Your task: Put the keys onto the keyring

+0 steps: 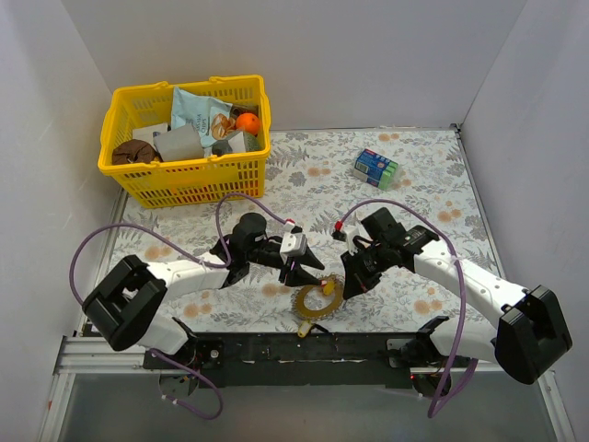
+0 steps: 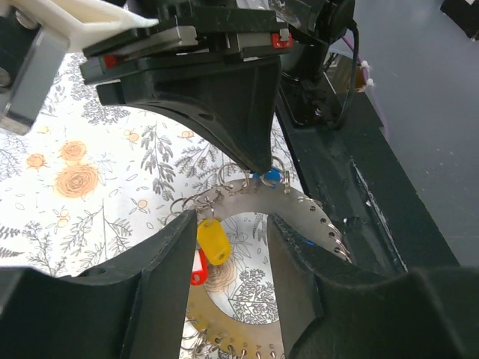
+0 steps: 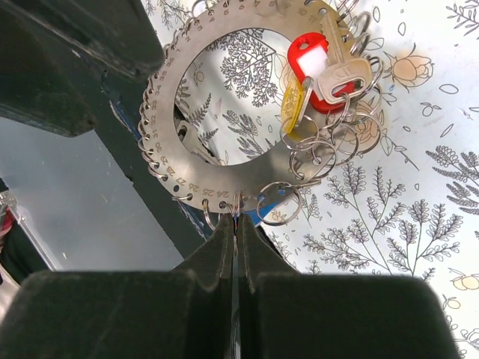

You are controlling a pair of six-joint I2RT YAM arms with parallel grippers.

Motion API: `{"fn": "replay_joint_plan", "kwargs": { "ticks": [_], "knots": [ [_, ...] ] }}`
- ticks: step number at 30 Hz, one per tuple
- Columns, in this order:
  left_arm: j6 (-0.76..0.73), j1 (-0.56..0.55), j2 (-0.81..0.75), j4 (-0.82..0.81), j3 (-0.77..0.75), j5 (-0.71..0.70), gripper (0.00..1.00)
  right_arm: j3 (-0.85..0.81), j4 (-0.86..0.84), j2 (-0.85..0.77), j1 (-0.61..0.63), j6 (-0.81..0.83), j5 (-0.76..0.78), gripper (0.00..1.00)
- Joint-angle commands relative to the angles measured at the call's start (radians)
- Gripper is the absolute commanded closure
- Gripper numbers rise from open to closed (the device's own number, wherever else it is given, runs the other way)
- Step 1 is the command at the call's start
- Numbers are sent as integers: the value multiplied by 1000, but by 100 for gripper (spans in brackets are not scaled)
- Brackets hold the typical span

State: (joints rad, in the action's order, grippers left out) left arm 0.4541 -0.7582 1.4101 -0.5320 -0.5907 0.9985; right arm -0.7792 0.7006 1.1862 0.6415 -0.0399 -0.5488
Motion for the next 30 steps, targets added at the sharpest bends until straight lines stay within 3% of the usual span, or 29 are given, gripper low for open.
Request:
{"fn": "replay_joint_plan", "kwargs": {
  "ticks": [1,10,30],
  "knots": [
    [59,3,21,-80,-20,71,59,-3,-62,-17,3,34,-45,99],
    [239,-1,137,-394,28,124,67,-8,-173,-20,9,37,-86,99],
    [201,-38,286,-356,-70,146,76,0,-196,-34,14,60,-102,99]
  ]
}}
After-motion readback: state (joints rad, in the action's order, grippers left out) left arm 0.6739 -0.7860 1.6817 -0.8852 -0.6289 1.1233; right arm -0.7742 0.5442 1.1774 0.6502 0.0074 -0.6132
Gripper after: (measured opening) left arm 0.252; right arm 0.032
